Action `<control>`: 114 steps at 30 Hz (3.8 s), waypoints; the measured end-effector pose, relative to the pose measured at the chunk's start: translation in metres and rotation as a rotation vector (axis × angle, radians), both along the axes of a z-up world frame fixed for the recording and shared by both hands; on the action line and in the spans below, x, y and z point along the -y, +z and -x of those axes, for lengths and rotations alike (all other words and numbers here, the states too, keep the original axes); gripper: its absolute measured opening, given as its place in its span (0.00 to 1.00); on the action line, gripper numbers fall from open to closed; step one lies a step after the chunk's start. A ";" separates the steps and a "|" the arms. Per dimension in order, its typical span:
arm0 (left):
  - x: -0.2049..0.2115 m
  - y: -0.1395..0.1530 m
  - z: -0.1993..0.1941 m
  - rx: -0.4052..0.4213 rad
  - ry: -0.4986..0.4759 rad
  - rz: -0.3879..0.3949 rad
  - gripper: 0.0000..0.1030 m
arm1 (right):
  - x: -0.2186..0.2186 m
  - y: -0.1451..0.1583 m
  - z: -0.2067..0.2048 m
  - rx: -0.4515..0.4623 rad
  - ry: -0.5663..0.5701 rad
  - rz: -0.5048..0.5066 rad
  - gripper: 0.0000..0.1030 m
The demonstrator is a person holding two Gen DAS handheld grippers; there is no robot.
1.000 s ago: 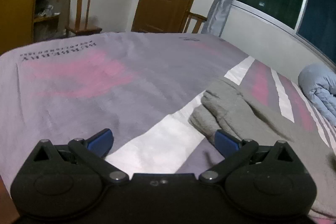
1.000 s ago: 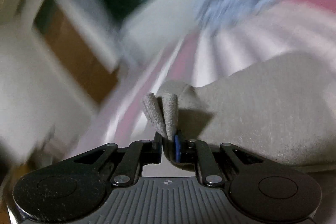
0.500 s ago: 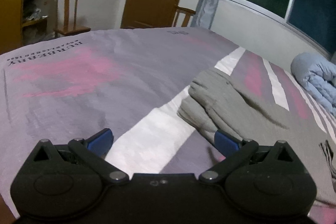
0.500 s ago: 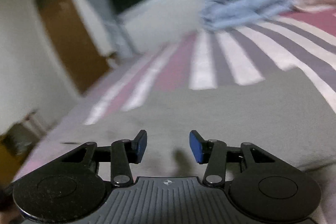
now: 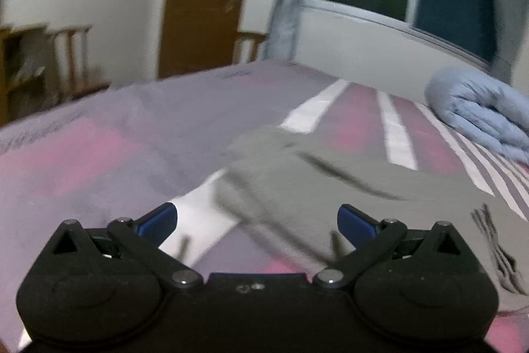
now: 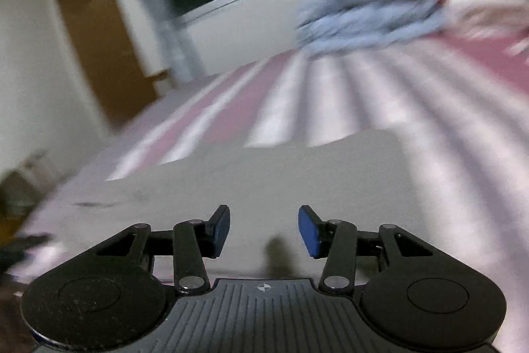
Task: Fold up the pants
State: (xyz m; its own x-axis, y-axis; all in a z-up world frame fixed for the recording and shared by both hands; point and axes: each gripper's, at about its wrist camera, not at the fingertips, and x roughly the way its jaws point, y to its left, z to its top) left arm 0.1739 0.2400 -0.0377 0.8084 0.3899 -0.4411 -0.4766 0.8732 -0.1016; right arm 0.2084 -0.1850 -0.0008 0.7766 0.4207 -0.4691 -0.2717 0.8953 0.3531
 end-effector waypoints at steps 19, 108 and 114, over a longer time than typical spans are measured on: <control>0.026 -0.021 -0.042 -0.145 -0.055 -0.044 0.94 | 0.020 -0.031 -0.140 -0.186 -0.058 0.118 0.50; 0.084 -0.006 -0.013 0.043 -0.356 -0.088 0.94 | 0.107 0.022 0.027 -0.105 -0.105 -0.381 0.84; 0.060 -0.009 -0.024 0.010 -0.332 -0.021 0.94 | 0.061 0.017 -0.003 -0.182 -0.053 -0.434 0.84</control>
